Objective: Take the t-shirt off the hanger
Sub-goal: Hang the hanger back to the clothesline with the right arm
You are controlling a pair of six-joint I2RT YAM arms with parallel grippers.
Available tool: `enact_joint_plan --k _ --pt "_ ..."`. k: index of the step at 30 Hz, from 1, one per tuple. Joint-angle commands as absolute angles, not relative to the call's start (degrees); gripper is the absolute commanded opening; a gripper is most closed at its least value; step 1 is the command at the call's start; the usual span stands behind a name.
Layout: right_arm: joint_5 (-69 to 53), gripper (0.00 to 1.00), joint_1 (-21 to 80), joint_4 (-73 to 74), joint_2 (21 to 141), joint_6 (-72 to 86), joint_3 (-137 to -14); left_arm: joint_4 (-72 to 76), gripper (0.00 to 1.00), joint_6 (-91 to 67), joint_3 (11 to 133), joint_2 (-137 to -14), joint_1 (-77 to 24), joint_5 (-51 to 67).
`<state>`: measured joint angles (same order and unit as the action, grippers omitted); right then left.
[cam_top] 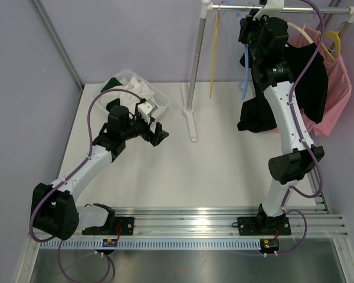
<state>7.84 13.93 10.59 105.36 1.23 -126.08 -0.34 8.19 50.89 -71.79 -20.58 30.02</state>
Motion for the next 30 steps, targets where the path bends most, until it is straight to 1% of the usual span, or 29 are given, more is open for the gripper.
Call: enact_joint_plan --k 1,7,16,30 --pt "6.24 0.00 14.06 6.59 106.34 2.99 -132.27 1.67 0.99 9.05 53.44 -71.63 -20.83 31.90" --pt "5.10 0.00 14.06 9.22 111.78 4.65 -139.12 1.58 0.99 9.05 53.53 -71.89 -20.83 32.17" --pt "4.75 0.00 14.06 10.10 117.33 4.83 -144.14 1.49 0.99 9.23 53.53 -72.16 -20.92 32.34" --pt "9.40 0.00 14.06 13.01 114.44 3.52 -140.28 1.41 0.99 9.32 53.70 -72.33 -20.92 33.13"
